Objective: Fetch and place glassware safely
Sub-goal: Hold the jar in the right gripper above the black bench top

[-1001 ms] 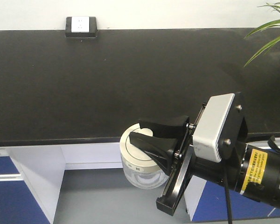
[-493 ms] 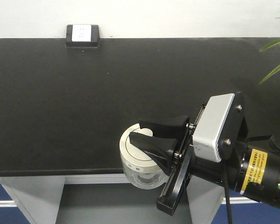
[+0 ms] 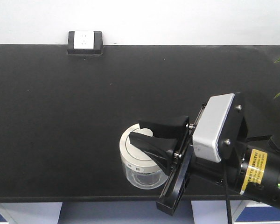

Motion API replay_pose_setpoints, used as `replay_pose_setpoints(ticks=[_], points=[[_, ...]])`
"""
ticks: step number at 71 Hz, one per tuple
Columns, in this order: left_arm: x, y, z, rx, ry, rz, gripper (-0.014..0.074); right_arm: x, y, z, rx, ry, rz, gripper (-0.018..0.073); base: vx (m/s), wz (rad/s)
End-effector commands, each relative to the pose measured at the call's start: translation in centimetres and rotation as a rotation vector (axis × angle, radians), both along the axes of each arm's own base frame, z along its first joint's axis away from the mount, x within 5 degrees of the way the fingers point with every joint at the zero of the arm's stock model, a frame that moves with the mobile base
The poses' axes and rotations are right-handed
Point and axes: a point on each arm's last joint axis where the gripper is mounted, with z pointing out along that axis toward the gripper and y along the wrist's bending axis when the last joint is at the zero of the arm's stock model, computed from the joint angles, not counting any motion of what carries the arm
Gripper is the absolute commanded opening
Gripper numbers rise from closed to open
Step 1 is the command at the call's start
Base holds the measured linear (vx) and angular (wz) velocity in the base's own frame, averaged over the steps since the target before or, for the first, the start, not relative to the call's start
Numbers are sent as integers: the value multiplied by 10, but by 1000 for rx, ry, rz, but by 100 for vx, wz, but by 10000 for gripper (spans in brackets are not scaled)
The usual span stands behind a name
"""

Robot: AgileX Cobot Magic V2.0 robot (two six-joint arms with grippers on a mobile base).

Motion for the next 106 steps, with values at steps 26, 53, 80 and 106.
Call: replay_pose_setpoints(ticks=[26,53,80,106], points=[[0,-2,15,-29,-89,-23,-7,-4,1,20,95,-47,39,0,9,-4],[0,-2,15,-29,-89,-23,-7,-4,1,20,95,-47,39,0,5,-2],[0,-2,15,-29,-89,-23,-7,-4,1,20,95,-47,39,0,4,4],[0,-2,15,-29,-89,-23,-7,-4,1,20,95,-47,39,0,4,3]])
